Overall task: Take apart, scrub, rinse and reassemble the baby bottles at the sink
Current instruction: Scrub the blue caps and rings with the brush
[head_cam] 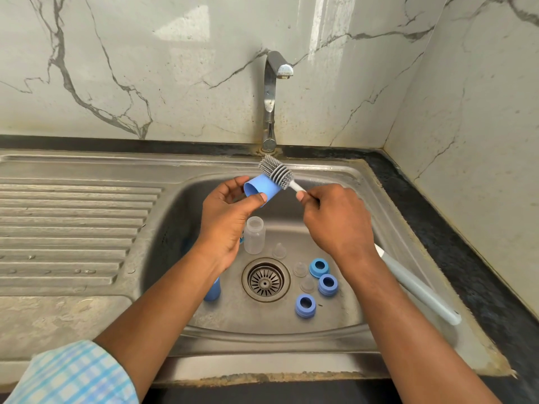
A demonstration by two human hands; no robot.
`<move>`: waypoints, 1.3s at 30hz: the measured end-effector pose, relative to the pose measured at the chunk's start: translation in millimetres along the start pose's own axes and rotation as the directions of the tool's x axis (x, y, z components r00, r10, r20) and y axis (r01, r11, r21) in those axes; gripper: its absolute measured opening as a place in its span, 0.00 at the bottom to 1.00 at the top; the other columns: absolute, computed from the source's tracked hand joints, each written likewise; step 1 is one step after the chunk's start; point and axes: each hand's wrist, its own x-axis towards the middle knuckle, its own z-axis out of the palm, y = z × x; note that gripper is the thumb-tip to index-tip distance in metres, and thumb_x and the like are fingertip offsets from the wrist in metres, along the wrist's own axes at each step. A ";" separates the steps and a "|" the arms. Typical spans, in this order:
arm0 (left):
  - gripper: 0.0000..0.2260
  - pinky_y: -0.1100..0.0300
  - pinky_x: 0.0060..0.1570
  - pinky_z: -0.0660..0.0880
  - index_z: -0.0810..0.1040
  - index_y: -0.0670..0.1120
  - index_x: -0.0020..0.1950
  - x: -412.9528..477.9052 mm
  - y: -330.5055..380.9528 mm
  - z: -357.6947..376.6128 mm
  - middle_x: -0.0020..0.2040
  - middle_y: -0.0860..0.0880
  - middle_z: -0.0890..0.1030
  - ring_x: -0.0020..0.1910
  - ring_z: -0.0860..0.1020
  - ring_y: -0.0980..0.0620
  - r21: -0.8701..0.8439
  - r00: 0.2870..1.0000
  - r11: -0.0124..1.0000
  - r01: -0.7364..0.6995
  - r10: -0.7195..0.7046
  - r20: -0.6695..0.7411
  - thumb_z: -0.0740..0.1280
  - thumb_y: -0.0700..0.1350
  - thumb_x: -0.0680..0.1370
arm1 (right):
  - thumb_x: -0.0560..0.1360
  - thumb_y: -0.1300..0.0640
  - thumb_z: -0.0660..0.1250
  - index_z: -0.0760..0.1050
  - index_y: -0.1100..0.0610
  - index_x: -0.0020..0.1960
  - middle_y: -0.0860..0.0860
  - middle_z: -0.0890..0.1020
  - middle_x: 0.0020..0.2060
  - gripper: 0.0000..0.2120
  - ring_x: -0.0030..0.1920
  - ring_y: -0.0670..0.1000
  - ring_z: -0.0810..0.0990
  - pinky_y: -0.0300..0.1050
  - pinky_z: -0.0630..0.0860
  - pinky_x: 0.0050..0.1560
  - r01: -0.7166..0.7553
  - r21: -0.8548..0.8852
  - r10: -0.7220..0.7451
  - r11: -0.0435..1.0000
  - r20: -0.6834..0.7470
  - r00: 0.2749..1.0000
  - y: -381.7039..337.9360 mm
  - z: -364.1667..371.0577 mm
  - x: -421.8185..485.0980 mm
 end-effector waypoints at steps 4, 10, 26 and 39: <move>0.17 0.68 0.43 0.77 0.79 0.43 0.58 -3.3 0.9 -0.5 0.47 0.53 0.84 0.44 0.82 0.62 0.123 0.993 0.986 -0.115 0.118 -0.016 0.74 0.31 0.71 | 0.81 0.46 0.60 0.70 0.51 0.36 0.48 0.72 0.28 0.17 0.32 0.54 0.72 0.45 0.63 0.33 0.023 -0.012 -0.023 1.000 -0.011 1.000 -4.7 1.5 -3.9; 0.18 0.66 0.45 0.78 0.77 0.44 0.55 -5.8 1.9 -0.5 0.49 0.50 0.84 0.46 0.83 0.60 0.201 0.971 0.951 -0.235 0.240 0.000 0.74 0.29 0.70 | 0.81 0.46 0.61 0.74 0.51 0.38 0.47 0.72 0.28 0.15 0.29 0.51 0.71 0.44 0.63 0.32 0.059 -0.011 -0.059 0.998 0.022 0.998 -9.8 3.1 -3.6; 0.04 0.57 0.45 0.83 0.73 0.44 0.55 -2.3 6.4 5.1 0.54 0.39 0.81 0.46 0.85 0.44 -0.321 0.986 0.933 0.164 -0.161 0.033 0.64 0.40 0.81 | 0.81 0.46 0.60 0.69 0.53 0.34 0.48 0.72 0.26 0.19 0.30 0.56 0.73 0.45 0.63 0.31 0.044 0.032 -0.039 0.999 -0.128 0.991 13.7 -3.6 6.2; 0.22 0.55 0.46 0.82 0.74 0.42 0.61 7.1 13.4 -13.9 0.55 0.41 0.81 0.47 0.84 0.47 -0.065 0.960 0.987 0.150 -0.130 0.249 0.73 0.41 0.69 | 0.80 0.47 0.65 0.65 0.51 0.28 0.47 0.66 0.21 0.23 0.25 0.48 0.64 0.45 0.61 0.28 0.155 0.212 -0.173 0.965 0.069 0.983 5.8 -12.6 -1.7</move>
